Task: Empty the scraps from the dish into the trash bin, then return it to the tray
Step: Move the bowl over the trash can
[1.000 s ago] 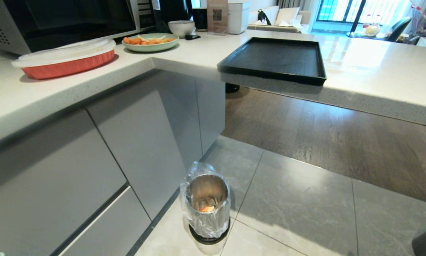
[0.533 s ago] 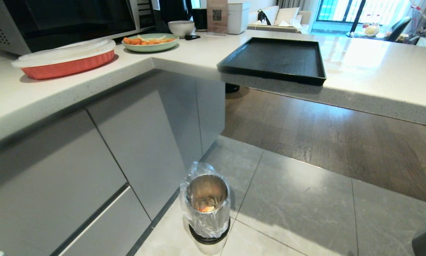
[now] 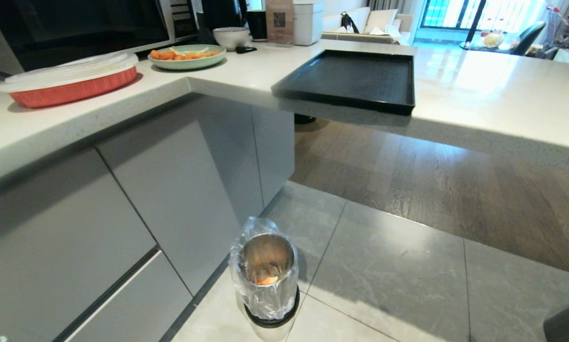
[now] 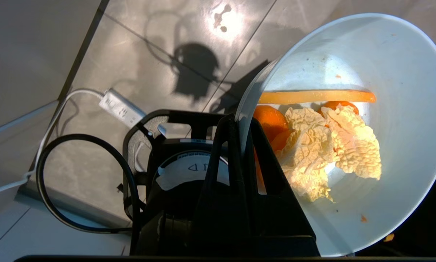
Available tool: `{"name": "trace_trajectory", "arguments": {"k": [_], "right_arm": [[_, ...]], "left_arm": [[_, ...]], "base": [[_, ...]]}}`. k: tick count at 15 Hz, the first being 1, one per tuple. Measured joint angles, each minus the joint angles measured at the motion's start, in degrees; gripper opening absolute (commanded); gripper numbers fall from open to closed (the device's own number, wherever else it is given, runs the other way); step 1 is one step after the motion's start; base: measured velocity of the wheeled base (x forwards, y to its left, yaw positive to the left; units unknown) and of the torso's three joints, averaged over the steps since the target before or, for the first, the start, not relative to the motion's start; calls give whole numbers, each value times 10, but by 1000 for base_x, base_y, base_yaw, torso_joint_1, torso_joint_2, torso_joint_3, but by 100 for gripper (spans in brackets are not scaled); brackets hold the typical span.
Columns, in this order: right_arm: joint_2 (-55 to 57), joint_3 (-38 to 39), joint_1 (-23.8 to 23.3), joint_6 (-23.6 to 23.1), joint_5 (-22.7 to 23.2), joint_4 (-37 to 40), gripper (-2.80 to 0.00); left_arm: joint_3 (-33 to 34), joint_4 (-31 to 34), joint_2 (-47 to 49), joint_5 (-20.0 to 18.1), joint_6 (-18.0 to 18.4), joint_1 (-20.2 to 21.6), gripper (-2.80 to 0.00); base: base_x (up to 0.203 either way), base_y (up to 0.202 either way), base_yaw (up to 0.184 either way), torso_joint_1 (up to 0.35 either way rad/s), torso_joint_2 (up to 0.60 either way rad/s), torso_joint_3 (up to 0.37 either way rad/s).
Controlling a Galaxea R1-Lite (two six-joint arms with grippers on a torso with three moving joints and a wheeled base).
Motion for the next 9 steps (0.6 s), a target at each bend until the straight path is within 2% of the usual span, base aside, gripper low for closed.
{"name": "trace_trajectory", "arguments": {"k": [5,9], "right_arm": [[0,0,0,0,0,1,-280],[0,0,0,0,0,1,-280]], "left_arm": [[3,0,-4,1,0,0,-280],[5,0,-5,1,-1,0,-280]], "base": [[0,-174,0,2,3,3],[0,-14,-1,0,0,1]]}}
